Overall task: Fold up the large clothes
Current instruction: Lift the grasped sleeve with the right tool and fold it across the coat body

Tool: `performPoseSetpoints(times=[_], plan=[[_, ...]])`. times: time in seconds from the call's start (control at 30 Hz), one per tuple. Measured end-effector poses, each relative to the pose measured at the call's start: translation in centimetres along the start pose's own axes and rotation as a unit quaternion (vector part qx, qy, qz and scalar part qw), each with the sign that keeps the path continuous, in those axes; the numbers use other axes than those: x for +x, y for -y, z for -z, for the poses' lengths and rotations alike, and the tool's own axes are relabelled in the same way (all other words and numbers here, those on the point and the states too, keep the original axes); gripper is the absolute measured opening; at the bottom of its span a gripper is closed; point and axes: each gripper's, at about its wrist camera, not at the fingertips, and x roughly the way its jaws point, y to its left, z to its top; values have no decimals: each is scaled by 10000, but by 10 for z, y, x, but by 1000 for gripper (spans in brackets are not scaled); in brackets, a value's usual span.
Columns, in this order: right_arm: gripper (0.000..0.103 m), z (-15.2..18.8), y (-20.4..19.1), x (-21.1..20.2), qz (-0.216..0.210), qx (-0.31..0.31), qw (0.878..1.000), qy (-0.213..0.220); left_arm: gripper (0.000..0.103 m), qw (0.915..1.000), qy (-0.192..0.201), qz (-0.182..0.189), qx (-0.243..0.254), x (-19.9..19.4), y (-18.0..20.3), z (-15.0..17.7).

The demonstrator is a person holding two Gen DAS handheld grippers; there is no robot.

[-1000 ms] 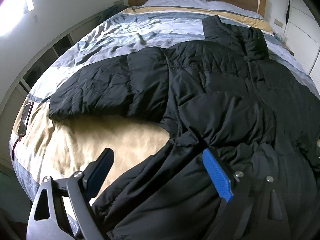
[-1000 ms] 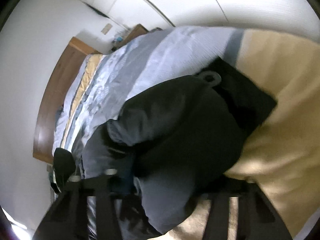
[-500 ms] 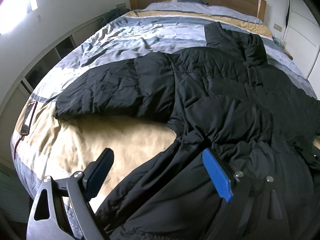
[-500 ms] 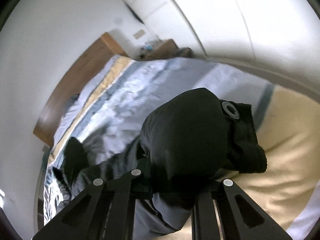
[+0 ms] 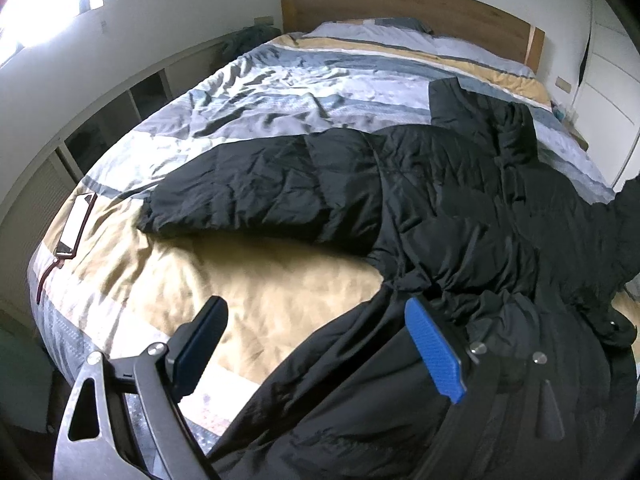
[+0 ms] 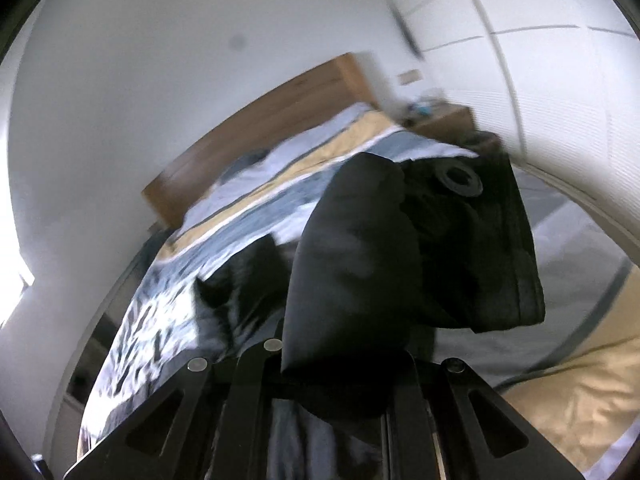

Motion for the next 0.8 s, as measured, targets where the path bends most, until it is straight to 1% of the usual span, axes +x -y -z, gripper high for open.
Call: performPoseSetpoints(times=[0.17, 0.27, 0.43, 0.53, 0.67, 0.8], plan=[[11, 19, -49, 8, -283, -413, 9984, -261, 91, 9999, 41, -5, -128, -9, -16, 2], [12, 31, -64, 16, -345, -590, 9967, -443, 91, 9998, 60, -3, -180, -13, -24, 3], [12, 66, -92, 27, -430, -832, 9924, -800, 91, 9997, -9, -13, -255, -13, -34, 9], [14, 90, -108, 39, -426, -1063, 9880, -1036, 91, 9996, -43, -29, -282, -11, -38, 12], [18, 120, -115, 53, -384, -1361, 9812, -1316, 91, 9995, -98, -39, -291, -8, -40, 15], [25, 156, -124, 62, -370, -1722, 9711, -1611, 91, 9995, -135, -32, -284, -5, -38, 17]])
